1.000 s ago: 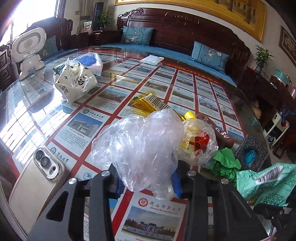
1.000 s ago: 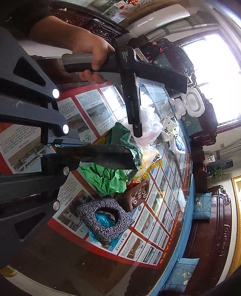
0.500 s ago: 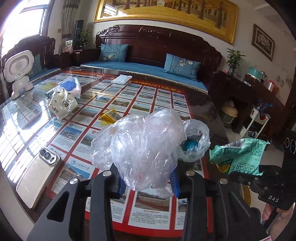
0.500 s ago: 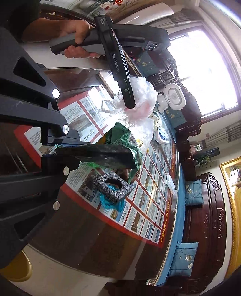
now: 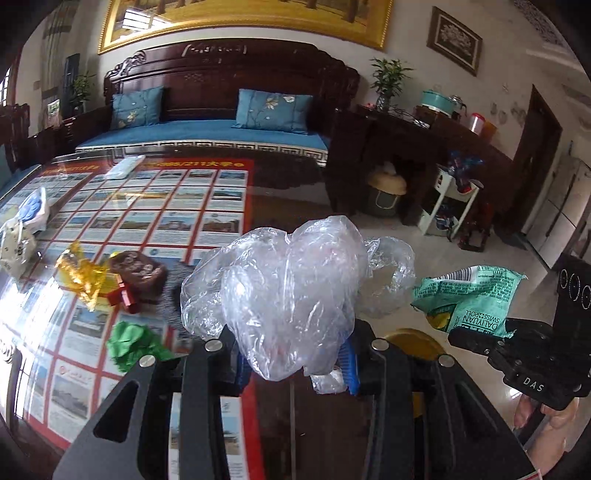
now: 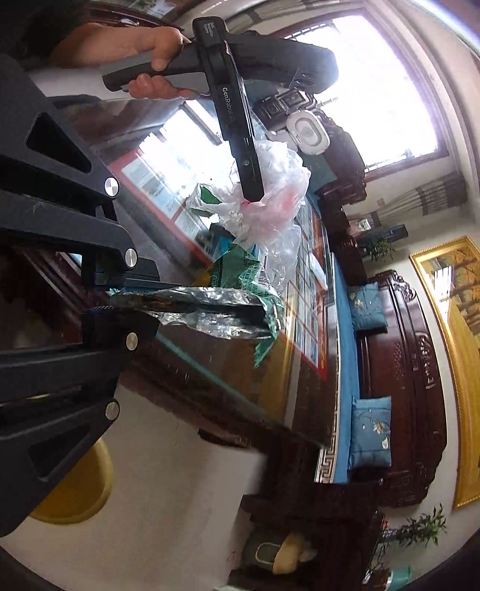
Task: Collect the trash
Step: 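Carry the plastic bag and green wrapper over the yellow bucket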
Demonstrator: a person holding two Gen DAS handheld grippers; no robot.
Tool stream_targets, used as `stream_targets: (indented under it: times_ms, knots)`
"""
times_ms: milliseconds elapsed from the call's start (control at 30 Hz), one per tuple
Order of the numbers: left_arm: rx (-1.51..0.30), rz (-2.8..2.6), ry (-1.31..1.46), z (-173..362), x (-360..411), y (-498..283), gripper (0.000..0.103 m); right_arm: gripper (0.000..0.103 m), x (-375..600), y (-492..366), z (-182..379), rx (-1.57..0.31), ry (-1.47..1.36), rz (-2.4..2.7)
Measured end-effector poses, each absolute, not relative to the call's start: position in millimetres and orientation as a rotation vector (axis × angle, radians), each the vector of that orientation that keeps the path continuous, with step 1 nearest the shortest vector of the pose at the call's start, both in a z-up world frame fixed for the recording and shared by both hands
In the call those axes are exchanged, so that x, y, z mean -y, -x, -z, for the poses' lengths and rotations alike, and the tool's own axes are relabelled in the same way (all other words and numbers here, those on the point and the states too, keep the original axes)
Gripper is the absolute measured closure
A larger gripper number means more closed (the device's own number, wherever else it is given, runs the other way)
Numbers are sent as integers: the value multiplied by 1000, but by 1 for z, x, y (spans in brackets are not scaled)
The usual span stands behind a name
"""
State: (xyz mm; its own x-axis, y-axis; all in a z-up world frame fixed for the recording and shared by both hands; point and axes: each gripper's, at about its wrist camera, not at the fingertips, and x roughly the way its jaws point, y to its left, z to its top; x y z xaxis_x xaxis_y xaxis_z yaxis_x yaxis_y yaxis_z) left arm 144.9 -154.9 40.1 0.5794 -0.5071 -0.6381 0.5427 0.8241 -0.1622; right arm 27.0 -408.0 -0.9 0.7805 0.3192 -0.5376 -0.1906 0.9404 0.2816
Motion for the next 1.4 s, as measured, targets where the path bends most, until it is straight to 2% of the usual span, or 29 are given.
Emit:
stream_targets:
  times_ms: [367, 667, 933, 1200, 1300, 1400]
  knots:
    - [-871, 805, -204, 14, 320, -146, 65, 97, 524, 21, 56, -723, -266, -39]
    - [-988, 866, -379, 73, 415, -139, 65, 97, 581, 38, 113, -867, -298, 57]
    - [-1087, 853, -528, 130, 463, -138, 65, 97, 602, 33, 154, -959, -323, 61]
    - [-1145, 852, -616, 161, 494, -142, 65, 97, 615, 28, 183, -1024, -335, 80]
    - [-1162, 859, -631, 171, 504, -139, 61, 97, 620, 27, 185, -1025, -340, 82]
    - [-1175, 867, -634, 176, 509, -139, 53, 97, 622, 28, 187, -1029, -341, 86]
